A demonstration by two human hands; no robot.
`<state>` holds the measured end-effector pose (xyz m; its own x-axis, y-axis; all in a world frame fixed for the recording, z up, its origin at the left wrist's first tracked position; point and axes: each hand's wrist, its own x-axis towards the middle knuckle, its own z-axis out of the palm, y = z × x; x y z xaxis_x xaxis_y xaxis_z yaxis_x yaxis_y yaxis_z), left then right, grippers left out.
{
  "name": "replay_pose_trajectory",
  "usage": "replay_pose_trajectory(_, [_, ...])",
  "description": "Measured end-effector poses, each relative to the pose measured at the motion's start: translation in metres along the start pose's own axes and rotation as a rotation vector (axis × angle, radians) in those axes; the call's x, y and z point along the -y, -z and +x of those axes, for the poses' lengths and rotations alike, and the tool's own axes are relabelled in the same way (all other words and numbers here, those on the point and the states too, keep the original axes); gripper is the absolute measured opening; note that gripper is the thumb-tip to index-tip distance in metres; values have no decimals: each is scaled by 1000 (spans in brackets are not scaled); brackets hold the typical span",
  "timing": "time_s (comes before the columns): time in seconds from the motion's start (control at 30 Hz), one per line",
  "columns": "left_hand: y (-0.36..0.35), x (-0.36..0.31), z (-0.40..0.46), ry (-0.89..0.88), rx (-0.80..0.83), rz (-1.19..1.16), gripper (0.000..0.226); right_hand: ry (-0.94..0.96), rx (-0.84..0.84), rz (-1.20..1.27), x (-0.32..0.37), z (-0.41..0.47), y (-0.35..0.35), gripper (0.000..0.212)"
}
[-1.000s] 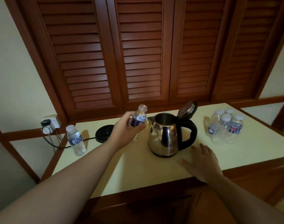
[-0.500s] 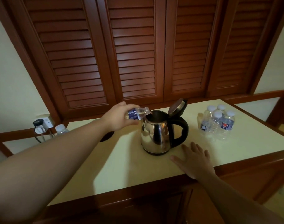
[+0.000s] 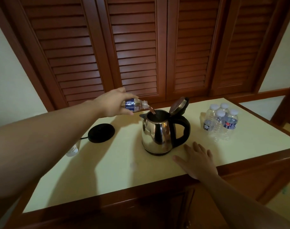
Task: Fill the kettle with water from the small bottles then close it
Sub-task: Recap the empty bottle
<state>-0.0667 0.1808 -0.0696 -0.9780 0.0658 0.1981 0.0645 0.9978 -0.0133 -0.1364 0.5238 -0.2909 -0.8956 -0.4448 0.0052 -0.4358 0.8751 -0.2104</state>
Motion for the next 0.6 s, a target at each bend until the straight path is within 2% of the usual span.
replay_pose_trajectory(0.6, [20, 0, 1, -54, 0, 55, 72, 13, 6, -4, 0, -2, 3, 96])
